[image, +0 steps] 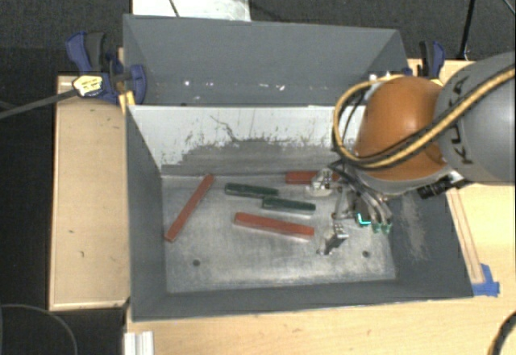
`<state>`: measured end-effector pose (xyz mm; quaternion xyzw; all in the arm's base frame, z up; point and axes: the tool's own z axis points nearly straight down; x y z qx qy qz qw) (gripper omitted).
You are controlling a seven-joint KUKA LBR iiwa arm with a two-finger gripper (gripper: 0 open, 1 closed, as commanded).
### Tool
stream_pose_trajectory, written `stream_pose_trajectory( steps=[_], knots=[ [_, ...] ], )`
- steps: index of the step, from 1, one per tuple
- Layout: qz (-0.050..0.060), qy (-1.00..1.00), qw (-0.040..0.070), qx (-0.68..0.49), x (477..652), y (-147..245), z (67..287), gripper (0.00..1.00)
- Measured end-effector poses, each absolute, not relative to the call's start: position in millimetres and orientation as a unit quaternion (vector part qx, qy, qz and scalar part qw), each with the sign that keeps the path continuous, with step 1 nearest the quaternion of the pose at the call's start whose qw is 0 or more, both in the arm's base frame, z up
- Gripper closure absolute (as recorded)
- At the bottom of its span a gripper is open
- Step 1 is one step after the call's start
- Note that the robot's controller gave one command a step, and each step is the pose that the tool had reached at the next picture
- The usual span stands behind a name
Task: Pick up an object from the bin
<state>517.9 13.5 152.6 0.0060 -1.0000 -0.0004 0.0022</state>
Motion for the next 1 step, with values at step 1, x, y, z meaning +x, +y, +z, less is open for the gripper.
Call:
stream_pose_trajectory(
  steps=[1],
  knots=[
    [0.000, -1.000, -0.001, 0.006, 519.7, 13.5, 155.4, 0.00]
  ],
)
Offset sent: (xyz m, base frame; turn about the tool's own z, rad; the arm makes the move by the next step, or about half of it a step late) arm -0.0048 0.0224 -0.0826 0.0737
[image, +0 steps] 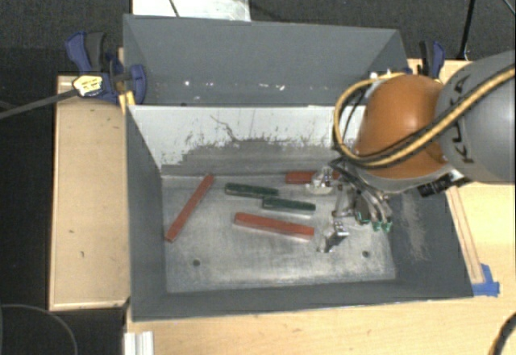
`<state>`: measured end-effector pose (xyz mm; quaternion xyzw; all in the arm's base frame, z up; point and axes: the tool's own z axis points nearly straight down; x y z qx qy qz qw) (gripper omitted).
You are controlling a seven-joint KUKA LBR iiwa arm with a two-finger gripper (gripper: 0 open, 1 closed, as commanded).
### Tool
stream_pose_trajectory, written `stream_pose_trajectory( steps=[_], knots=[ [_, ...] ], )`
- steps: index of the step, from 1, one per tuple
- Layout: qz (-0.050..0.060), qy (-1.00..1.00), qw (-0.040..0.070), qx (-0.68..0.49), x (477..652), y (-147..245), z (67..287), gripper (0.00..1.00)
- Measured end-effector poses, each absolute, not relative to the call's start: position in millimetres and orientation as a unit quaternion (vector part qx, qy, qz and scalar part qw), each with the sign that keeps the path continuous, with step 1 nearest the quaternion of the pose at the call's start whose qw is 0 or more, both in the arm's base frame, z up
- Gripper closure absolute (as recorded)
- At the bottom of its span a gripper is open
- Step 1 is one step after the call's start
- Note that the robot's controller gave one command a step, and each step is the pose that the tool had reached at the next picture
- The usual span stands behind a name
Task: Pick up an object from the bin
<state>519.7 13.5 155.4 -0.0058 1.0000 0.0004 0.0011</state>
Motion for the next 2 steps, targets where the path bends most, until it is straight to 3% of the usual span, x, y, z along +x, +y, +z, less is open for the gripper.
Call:
stream_pose_trajectory(
  steps=[1, 2],
  knots=[
    [0.001, 1.000, 0.005, 0.031, 516.9, 36.0, 75.0, 1.00],
    [0.001, 0.999, 0.005, 0.031, 516.9, 36.0, 75.0, 1.00]
  ],
)
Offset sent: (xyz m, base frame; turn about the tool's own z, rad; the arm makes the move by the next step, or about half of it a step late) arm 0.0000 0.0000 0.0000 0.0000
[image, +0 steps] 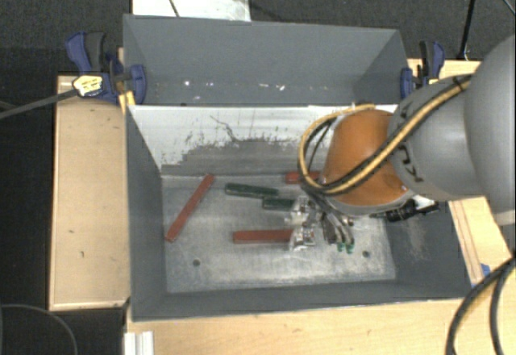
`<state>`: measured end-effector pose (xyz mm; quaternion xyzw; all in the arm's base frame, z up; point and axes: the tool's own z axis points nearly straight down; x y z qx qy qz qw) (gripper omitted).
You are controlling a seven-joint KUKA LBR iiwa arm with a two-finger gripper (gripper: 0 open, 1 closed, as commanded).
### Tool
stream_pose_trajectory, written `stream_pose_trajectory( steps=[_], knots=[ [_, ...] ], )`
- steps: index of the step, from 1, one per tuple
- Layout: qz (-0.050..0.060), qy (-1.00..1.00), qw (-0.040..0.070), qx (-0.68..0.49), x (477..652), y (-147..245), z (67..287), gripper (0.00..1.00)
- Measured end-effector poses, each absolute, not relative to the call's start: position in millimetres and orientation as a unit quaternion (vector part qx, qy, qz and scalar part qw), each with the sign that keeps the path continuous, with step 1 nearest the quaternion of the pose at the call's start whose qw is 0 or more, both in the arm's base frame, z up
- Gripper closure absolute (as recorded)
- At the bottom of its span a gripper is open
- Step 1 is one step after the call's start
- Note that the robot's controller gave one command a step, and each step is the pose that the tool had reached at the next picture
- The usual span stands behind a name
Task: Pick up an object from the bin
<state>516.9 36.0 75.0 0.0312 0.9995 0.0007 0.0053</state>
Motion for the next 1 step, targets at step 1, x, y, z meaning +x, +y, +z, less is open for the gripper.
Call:
stream_pose_trajectory(
  steps=[1],
  knots=[
    [0.000, 1.000, 0.003, 0.011, 516.5, 23.9, 245.8, 1.00]
  ],
)
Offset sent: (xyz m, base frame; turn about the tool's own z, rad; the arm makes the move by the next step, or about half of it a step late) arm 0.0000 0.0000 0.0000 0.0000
